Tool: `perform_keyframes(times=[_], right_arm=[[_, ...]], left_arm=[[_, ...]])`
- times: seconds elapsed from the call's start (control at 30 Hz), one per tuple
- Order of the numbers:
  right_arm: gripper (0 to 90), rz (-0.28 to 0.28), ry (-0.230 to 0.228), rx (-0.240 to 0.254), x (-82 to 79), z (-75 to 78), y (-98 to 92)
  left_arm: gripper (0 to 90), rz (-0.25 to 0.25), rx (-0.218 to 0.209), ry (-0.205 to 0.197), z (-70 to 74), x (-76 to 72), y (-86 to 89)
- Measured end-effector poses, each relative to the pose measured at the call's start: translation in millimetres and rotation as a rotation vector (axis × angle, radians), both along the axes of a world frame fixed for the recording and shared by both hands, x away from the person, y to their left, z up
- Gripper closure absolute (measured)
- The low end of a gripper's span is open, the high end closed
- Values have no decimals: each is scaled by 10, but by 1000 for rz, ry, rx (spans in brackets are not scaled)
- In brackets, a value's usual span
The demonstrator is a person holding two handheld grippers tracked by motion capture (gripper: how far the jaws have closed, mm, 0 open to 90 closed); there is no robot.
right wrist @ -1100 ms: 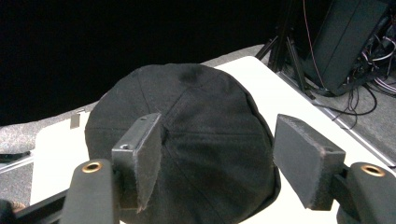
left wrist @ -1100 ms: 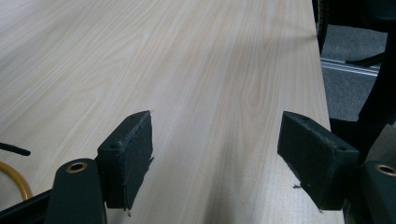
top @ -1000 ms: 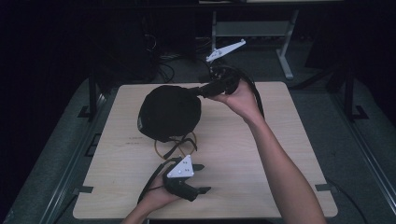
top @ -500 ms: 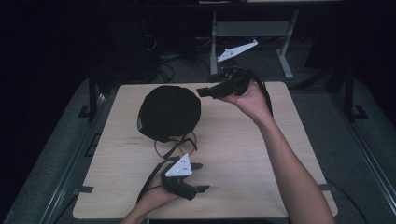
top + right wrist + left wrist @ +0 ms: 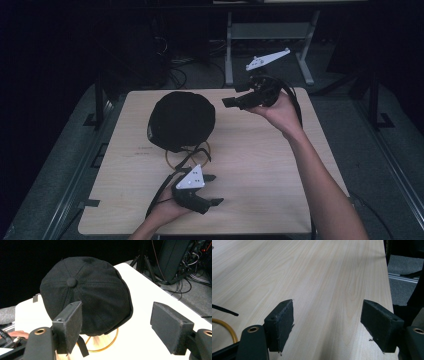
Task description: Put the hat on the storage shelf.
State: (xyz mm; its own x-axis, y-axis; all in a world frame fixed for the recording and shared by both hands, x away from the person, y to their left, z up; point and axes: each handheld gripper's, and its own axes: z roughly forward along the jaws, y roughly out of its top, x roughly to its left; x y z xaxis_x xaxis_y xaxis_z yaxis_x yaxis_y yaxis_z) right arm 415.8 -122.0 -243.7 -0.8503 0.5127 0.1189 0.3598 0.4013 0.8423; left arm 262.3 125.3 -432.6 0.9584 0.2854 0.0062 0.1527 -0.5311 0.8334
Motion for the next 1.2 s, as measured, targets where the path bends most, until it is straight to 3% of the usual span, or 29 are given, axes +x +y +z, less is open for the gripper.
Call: perform_keyframes(times=[0.27, 0.67, 1.2], right_arm=[[237, -11, 1, -3, -50, -46, -122], [236, -42, 6, -9, -171, -245, -426], [218, -93, 47, -7, -305, -482, -806]], left_arm=[[260, 0, 2, -6, -1, -1, 5], [260, -1, 4, -11, -11, 4, 7], [256, 0, 9, -5, -16, 5, 16]])
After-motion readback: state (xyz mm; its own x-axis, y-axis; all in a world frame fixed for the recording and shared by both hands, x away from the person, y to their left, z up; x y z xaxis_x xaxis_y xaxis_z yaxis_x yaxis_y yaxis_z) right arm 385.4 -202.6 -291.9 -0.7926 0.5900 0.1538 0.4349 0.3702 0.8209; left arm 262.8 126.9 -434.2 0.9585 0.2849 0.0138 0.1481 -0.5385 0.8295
